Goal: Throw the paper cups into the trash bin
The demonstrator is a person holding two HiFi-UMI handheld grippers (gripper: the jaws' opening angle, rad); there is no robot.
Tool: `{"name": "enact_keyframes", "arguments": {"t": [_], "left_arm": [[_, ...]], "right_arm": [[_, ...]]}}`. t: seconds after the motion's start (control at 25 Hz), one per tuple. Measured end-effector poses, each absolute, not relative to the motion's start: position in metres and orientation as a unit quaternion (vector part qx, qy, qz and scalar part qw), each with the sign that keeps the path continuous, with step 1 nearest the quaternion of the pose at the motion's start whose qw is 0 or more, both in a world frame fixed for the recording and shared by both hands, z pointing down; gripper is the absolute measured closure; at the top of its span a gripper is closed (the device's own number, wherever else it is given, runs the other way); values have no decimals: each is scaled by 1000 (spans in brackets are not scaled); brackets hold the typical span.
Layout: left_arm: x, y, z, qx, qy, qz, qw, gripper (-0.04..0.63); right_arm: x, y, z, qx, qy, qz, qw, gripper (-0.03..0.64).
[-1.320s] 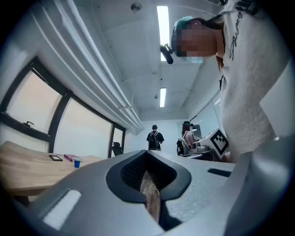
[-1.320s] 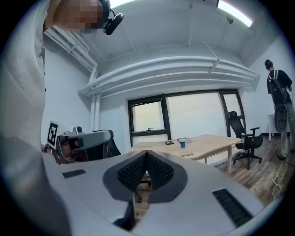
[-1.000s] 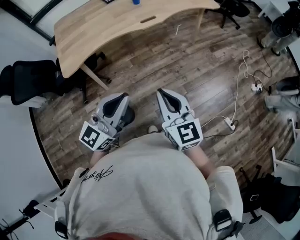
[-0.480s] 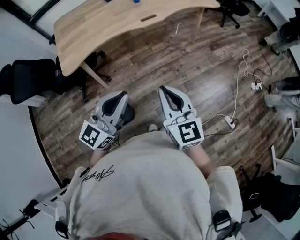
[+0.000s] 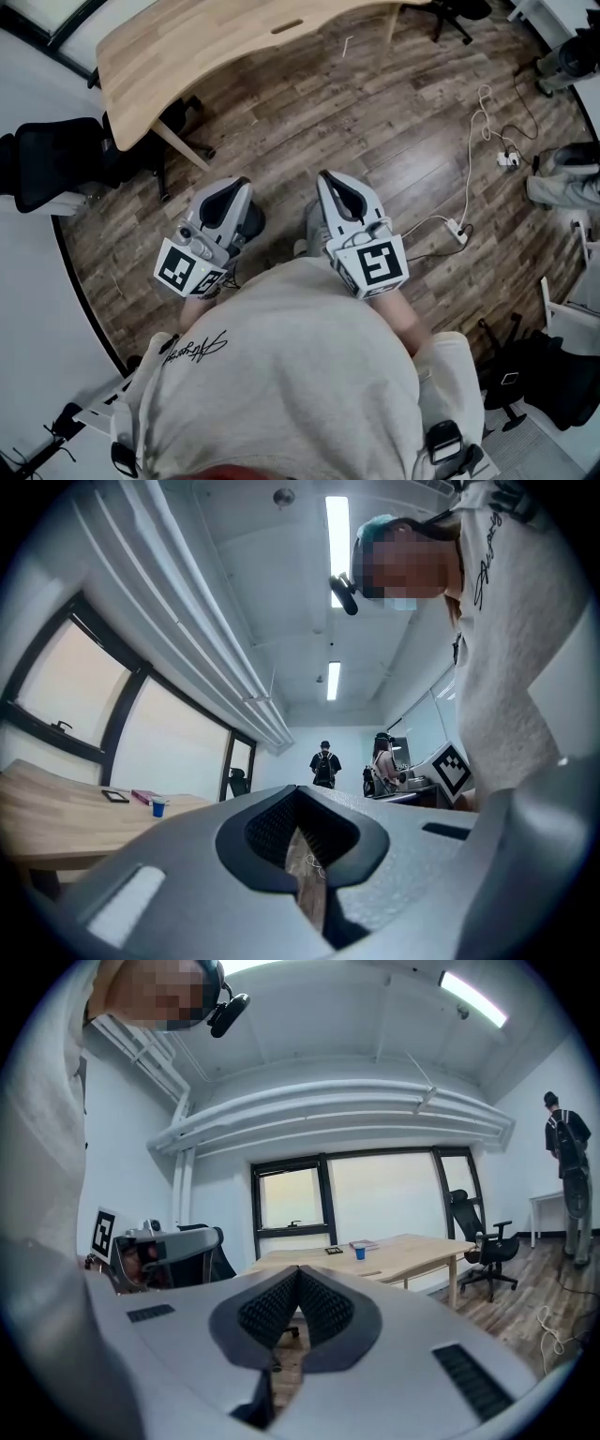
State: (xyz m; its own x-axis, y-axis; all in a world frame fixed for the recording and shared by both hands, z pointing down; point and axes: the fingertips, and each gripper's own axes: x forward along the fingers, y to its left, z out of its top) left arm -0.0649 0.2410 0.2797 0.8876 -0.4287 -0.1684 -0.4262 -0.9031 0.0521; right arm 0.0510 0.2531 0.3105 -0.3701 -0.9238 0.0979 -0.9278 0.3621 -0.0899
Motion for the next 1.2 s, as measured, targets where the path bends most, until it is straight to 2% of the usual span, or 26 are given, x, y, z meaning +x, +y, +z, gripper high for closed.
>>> {"name": "enact_keyframes", "arguments": {"t": [0.48, 1.2], "left_arm": [[-57, 213, 277, 970, -227, -82, -4, 592], [-17, 100, 275, 966, -244, -79, -10, 592]], "right_arm": [[56, 224, 313, 550, -832, 78, 16, 607], [104, 105, 311, 541, -838, 67, 8, 607]]}}
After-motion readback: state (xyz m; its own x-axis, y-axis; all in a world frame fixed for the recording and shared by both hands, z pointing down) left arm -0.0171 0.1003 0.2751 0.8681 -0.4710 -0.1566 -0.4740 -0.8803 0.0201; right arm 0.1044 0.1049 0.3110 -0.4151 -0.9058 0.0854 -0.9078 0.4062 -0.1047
